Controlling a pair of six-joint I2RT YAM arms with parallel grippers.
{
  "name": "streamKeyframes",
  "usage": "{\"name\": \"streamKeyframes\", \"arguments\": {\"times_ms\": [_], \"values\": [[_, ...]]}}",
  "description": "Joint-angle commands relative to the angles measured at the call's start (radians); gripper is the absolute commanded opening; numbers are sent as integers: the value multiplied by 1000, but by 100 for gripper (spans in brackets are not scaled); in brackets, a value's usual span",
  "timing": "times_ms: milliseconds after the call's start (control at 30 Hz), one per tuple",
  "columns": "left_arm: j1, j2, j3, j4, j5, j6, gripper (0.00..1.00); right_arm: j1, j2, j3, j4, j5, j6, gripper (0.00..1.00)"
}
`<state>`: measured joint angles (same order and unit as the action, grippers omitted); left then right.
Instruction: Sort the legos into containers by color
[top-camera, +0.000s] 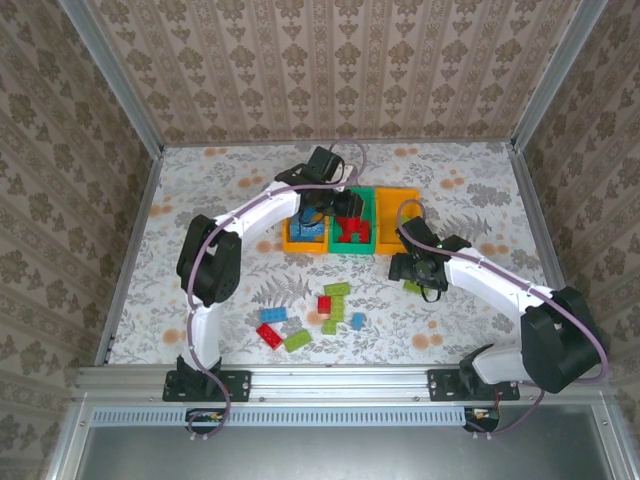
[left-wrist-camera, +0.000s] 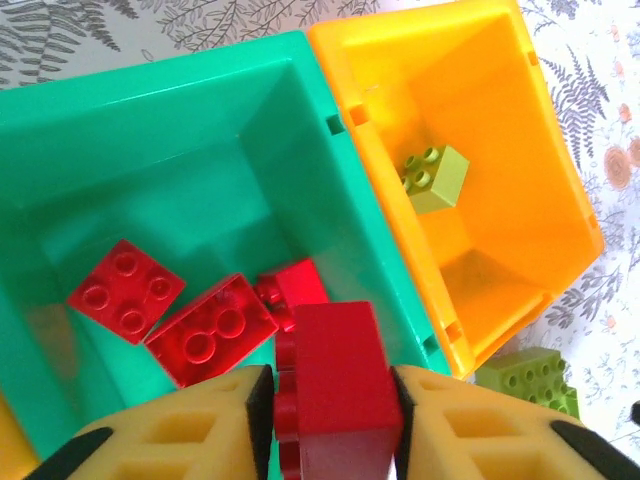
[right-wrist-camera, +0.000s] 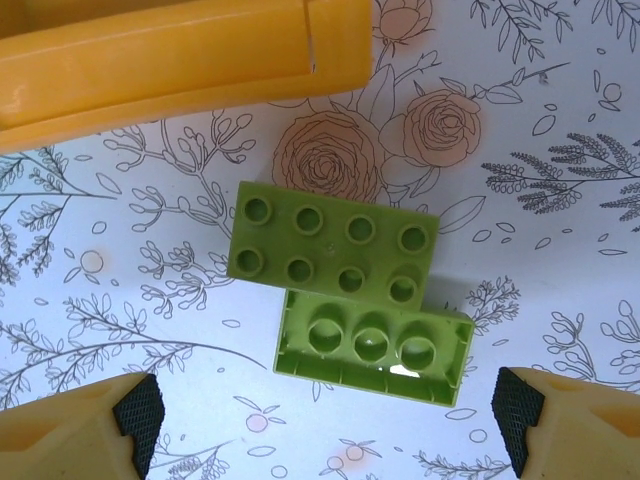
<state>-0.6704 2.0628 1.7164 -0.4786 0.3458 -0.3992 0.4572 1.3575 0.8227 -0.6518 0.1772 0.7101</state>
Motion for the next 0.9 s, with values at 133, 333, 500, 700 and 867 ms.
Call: {"name": "streamKeyframes", "arguments": {"times_ms": [133, 333, 500, 700, 867], "values": [[3, -34, -39, 12, 0, -28, 74, -14, 97, 24, 43, -5, 46, 90], [-1, -202, -215, 110, -79, -21, 100, -33, 137, 24, 88, -7, 52, 90], [-1, -293, -314, 146, -95, -9, 100, -52, 188, 44, 102, -8, 35, 88], [-2, -367, -404, 195, -94, -32, 100, -53, 251, 78, 106, -11, 17, 80], [0, -405, -455, 196, -125, -23, 100, -52, 240, 79, 97, -5, 0, 64]]}}
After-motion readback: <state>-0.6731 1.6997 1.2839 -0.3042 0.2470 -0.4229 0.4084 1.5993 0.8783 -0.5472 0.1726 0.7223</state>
